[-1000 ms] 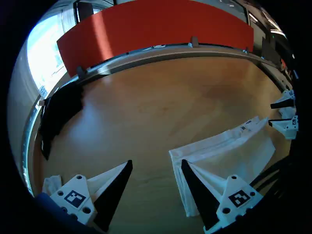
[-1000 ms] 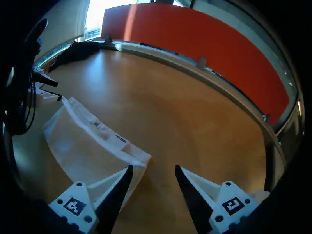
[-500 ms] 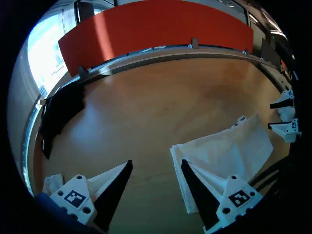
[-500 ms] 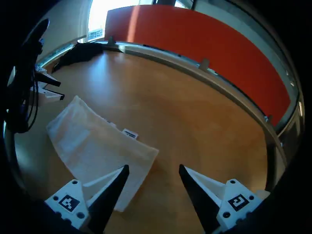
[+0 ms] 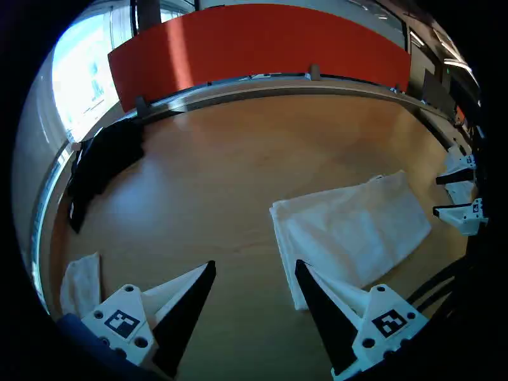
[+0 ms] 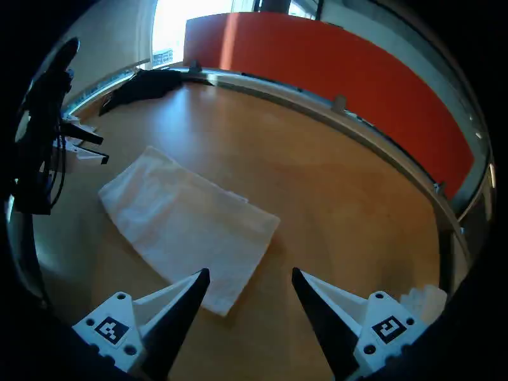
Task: Fold towel
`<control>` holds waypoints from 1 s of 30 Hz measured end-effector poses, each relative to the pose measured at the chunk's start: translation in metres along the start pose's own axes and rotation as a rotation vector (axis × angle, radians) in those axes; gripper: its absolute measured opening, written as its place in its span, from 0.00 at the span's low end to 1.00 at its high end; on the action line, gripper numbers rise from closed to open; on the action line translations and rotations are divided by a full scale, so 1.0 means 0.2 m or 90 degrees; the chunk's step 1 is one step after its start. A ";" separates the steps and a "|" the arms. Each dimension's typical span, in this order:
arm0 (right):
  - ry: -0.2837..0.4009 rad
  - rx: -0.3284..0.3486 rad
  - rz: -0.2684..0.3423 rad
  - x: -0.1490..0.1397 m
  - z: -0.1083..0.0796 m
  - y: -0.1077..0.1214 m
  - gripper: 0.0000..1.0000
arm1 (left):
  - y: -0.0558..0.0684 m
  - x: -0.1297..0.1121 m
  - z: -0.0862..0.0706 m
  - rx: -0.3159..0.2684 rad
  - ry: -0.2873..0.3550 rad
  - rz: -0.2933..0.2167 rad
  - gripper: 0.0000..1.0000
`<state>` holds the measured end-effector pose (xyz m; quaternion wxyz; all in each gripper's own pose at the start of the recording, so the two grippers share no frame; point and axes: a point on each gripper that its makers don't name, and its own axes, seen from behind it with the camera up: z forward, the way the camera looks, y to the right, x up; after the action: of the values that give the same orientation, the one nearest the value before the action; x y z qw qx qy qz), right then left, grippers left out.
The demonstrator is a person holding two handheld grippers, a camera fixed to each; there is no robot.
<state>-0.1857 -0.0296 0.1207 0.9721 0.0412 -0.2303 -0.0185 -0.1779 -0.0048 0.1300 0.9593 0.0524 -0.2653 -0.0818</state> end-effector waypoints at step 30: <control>-0.029 0.097 -0.076 -0.12 -0.04 -0.10 0.86 | -0.11 -0.33 -0.39 0.046 0.008 -0.074 0.93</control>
<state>-0.2047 -0.0474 0.1015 0.9577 0.1282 -0.2505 -0.0598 -0.1961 -0.0104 0.0276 0.9521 0.1027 -0.2583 -0.1274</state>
